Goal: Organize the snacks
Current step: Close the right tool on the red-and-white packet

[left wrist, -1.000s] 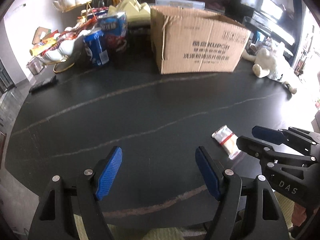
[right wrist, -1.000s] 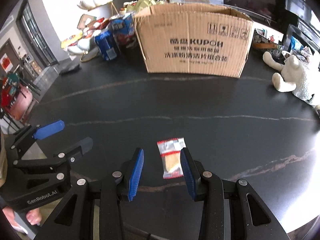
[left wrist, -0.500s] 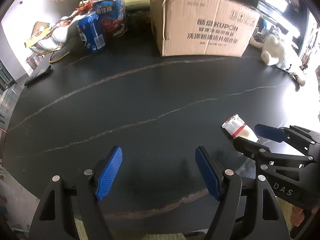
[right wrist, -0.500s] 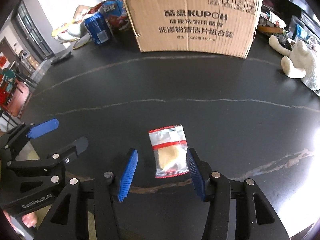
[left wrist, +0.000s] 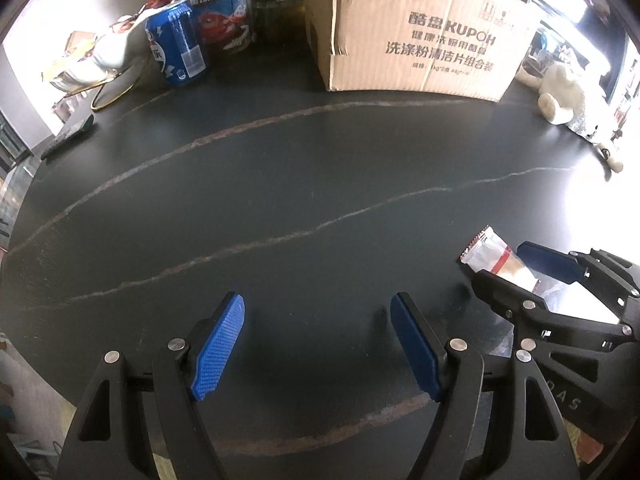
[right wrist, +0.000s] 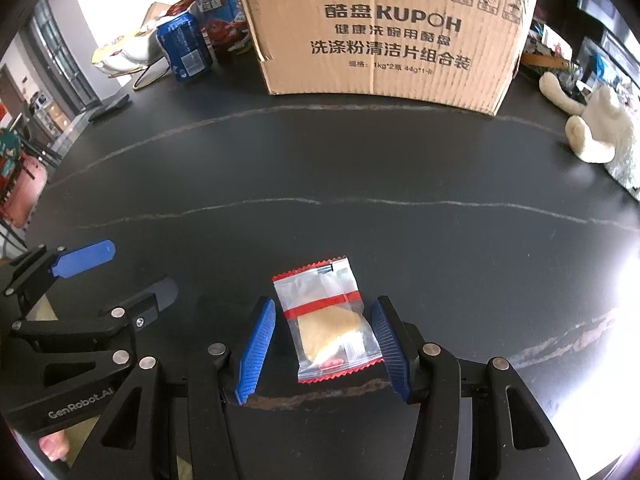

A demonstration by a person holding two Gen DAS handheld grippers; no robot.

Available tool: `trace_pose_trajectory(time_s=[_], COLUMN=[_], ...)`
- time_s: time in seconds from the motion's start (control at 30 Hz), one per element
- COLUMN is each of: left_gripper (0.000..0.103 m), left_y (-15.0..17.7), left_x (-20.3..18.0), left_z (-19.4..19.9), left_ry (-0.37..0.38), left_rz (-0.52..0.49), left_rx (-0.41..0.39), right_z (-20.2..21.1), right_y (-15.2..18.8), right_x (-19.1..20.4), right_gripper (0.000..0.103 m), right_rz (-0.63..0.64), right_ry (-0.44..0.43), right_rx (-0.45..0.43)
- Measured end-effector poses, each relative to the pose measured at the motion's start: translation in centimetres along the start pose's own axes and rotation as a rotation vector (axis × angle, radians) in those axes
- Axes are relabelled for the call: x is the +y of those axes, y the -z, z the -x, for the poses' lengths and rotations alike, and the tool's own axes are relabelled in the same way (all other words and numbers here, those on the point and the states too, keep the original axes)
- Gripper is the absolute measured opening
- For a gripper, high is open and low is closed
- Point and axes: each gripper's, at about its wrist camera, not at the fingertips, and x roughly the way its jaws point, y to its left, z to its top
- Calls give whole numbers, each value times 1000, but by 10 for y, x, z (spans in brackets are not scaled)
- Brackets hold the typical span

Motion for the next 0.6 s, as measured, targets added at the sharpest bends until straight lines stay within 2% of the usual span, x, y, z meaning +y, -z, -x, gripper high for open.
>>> trace_pose_trajectory(time_s=[0.13, 0.17, 0.3, 0.6], left_gripper=[75, 75, 75, 75], left_y=[0, 0, 0, -3], left_x=[0, 1, 0, -4], left_z=[-1, -1, 0, 13], left_ry=[-2, -2, -5, -10], left_rz=[8, 9, 10, -7], left_rx=[6, 6, 1, -33], right_z=[-1, 0, 2, 13], right_y=[2, 3, 3, 4], right_x=[7, 6, 0, -5], right_gripper=[51, 45, 38, 38], right_rz=[51, 52, 13, -44], right_ry=[54, 62, 42, 12], right_rx=[-9, -15, -21, -56])
